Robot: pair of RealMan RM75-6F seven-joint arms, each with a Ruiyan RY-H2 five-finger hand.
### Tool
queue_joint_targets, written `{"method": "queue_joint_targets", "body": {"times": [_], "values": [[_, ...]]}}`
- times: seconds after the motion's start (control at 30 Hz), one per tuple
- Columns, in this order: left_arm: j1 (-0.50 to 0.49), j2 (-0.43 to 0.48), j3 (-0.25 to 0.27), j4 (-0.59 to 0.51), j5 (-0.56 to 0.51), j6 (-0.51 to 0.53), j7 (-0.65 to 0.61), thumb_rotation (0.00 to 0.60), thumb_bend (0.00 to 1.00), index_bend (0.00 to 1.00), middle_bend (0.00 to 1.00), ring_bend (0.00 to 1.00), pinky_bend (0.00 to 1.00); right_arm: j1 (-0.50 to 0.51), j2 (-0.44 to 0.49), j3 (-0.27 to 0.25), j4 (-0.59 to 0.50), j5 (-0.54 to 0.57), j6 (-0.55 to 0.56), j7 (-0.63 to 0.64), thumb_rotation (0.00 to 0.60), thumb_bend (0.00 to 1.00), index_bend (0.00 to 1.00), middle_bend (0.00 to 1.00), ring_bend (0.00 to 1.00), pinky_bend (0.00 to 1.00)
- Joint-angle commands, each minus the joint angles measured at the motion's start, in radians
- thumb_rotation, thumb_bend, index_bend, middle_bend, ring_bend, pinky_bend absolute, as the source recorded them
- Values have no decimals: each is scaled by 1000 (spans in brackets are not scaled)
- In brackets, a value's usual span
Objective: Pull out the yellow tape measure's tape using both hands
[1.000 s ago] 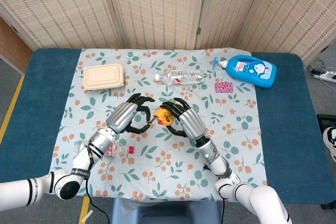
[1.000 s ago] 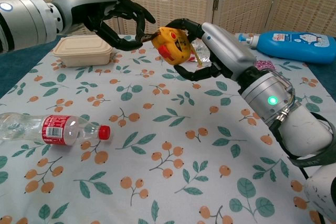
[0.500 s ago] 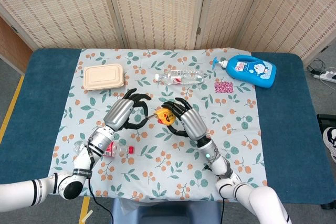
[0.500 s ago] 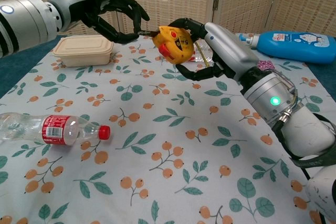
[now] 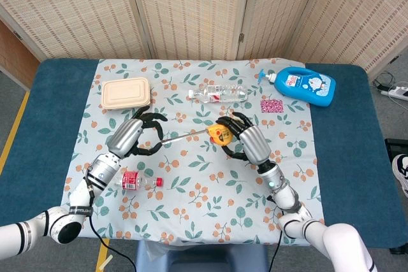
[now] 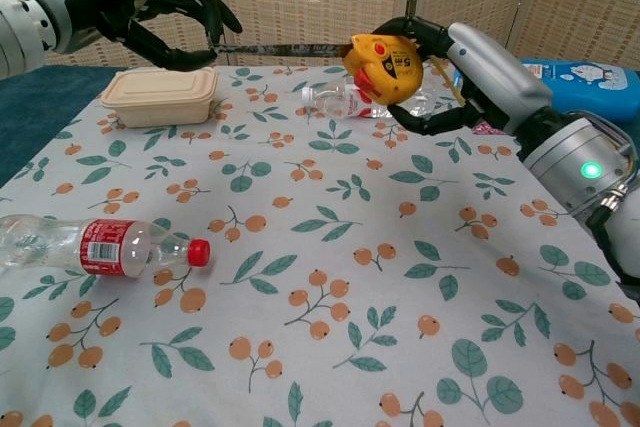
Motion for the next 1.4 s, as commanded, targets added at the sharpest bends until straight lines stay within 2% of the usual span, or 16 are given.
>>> {"method": "queue_joint_targets", "body": {"times": [0.03, 0.3, 0.7, 1.0, 1.4], "values": [[28, 39, 9, 15, 43, 3, -78, 600, 686, 740, 312, 254, 18, -21, 38, -4, -20, 4, 2, -1, 600, 421, 625, 442, 392, 154], [70, 102, 20, 31, 104, 24, -230, 600, 687, 746, 323, 266, 17, -65, 118, -3, -50, 20, 7, 13, 600, 422, 628, 444, 392, 154], [113, 185, 31, 46, 138, 25, -422, 600, 687, 747, 324, 268, 16, -145, 216, -3, -53, 50, 12, 60, 600, 421, 632, 446, 392, 154], [123, 213, 38, 49, 158, 17, -512, 600, 686, 747, 324, 268, 15, -171, 239, -1, -46, 55, 14, 79, 600, 421, 634, 447, 393, 154], [93, 258, 61, 55, 247, -42, -818, 600, 686, 747, 328, 270, 12, -172, 242, -5, -34, 41, 14, 111, 600, 422, 642, 451, 396, 154]]}}
